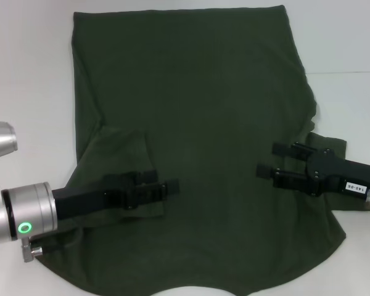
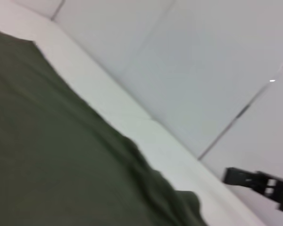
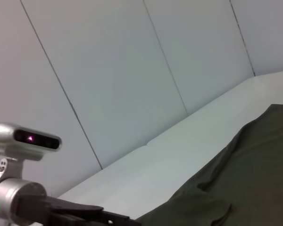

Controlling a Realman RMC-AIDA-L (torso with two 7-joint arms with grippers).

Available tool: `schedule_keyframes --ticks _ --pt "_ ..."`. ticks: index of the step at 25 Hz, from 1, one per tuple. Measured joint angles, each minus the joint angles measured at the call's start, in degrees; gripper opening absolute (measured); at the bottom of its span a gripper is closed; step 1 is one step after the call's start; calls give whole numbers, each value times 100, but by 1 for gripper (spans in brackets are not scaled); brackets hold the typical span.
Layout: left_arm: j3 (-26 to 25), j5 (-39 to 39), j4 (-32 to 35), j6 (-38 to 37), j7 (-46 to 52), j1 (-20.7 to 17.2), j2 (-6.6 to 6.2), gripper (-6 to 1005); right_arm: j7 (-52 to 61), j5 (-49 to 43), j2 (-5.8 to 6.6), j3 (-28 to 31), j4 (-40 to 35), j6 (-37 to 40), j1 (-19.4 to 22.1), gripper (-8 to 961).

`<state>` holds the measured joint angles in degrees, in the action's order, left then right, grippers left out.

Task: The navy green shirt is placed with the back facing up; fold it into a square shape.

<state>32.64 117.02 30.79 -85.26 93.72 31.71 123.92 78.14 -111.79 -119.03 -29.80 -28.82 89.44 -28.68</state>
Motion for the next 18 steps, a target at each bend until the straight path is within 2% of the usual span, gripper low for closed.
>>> schedule_keyframes --ticks 5,10,11,12,18 --pt "62 1 9 -206 -359 -30 4 818 552 -11 101 9 -101 23 37 772" --pt "306 17 -31 -672 -1172 -45 22 817 1772 -35 414 -14 -292 5 76 771" --pt "366 19 -42 -737 -1373 -56 25 817 2215 -36 516 5 -429 -47 116 771" --pt "428 23 -46 -784 -1552 -70 33 817 2215 -36 516 5 -429 -47 116 770" --pt "767 138 -84 -821 -2392 -143 64 814 3745 -191 782 7 -808 -566 194 768"
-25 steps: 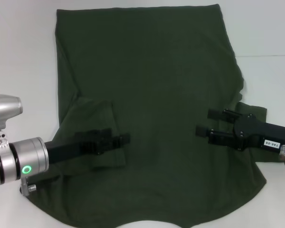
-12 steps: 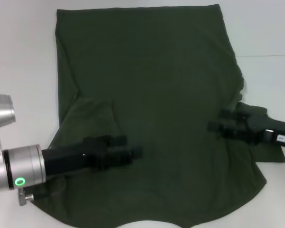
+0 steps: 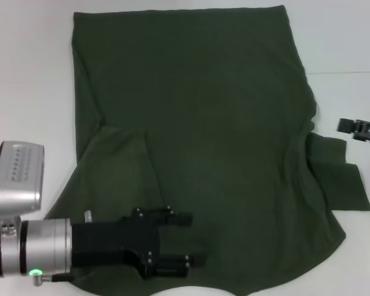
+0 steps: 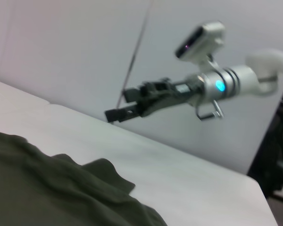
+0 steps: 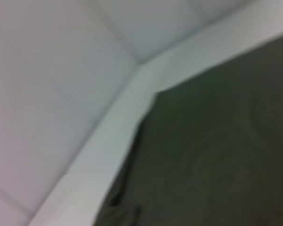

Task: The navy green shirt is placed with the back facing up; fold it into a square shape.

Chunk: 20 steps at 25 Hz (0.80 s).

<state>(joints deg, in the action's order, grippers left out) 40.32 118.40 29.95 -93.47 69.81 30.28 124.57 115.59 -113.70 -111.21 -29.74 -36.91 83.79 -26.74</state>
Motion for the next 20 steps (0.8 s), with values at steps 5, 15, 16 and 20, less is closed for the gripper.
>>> schedule_keyframes --ticks 5,15,16,20 --pt "65 39 -126 127 -550 -25 15 813 707 -463 108 15 -30 -563 39 767" --pt "36 -5 -200 215 -554 12 1 814 630 -683 -34 -46 270 -1127 125 764" --pt "36 -4 -200 229 -551 15 1 814 630 -683 -34 -46 270 -1127 125 764" --pt "36 6 -200 241 -544 18 -1 814 567 -734 -72 -49 354 -1183 125 763"
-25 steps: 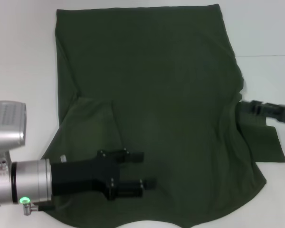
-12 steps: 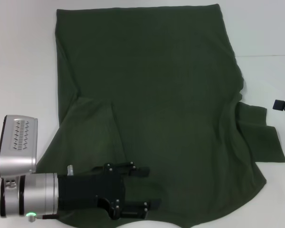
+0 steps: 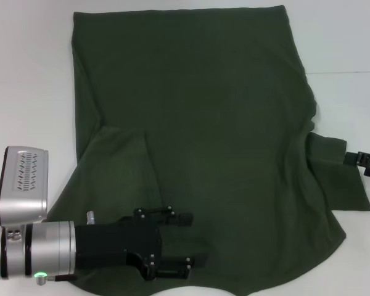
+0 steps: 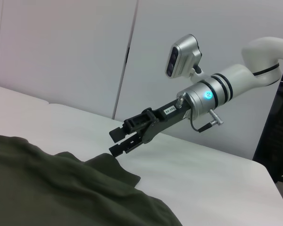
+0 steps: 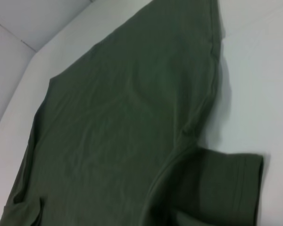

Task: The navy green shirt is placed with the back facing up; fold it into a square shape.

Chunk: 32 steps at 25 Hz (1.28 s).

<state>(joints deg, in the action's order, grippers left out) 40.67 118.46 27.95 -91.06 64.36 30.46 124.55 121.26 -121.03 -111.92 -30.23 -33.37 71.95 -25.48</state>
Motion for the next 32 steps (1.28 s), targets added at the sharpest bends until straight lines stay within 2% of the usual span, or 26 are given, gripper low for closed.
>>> schedule_keyframes --ticks 15,22,32 --pt "-3 -16 1 2 130 11 -11 814 -122 -8 -61 -18 258 -218 -3 758" --pt "-7 -16 0 1 183 12 -10 813 -93 39 -48 76 391 -190 49 756" --pt "-7 -16 1 79 230 27 -10 813 -107 53 -73 196 395 -181 72 366"
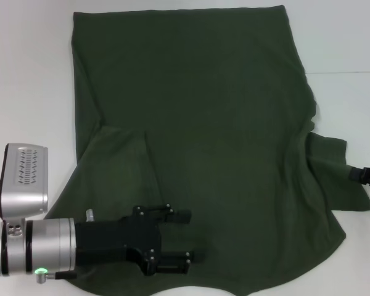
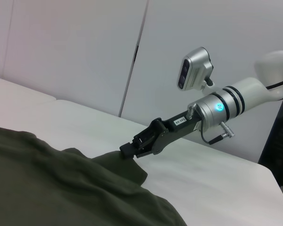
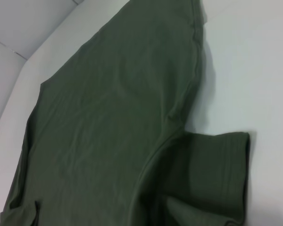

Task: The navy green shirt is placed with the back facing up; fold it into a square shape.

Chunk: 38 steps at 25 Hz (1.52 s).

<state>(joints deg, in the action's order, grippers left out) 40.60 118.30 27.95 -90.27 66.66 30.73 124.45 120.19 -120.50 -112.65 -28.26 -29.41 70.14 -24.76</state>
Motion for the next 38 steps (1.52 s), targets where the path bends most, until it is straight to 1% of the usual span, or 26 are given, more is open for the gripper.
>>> schedule_keyframes --ticks 2,7,11,15,19,28,34,38 --pt "6 0 -1 1 58 22 0 813 0 2 -4 2 13 0 -15 295" --pt "6 3 -1 1 124 54 -6 813 -4 1 -7 74 60 -29 -40 60" --pt "4 3 -1 1 125 56 -8 813 -50 2 -5 317 60 -36 -23 33" --pt "0 0 4 1 126 56 -9 813 -81 1 31 522 44 -49 26 5" --pt "0 -11 12 2 127 62 -9 813 -83 1 81 648 -13 -62 41 12" --pt "-104 -17 9 9 128 74 -16 814 -87 -28 279 614 -81 -243 -173 29" --pt "-126 -18 0 10 128 70 -18 814 -263 -63 295 505 -93 -339 -313 40" --pt "-126 -18 -1 10 128 66 -18 814 -294 -68 331 401 -176 -422 -371 48"
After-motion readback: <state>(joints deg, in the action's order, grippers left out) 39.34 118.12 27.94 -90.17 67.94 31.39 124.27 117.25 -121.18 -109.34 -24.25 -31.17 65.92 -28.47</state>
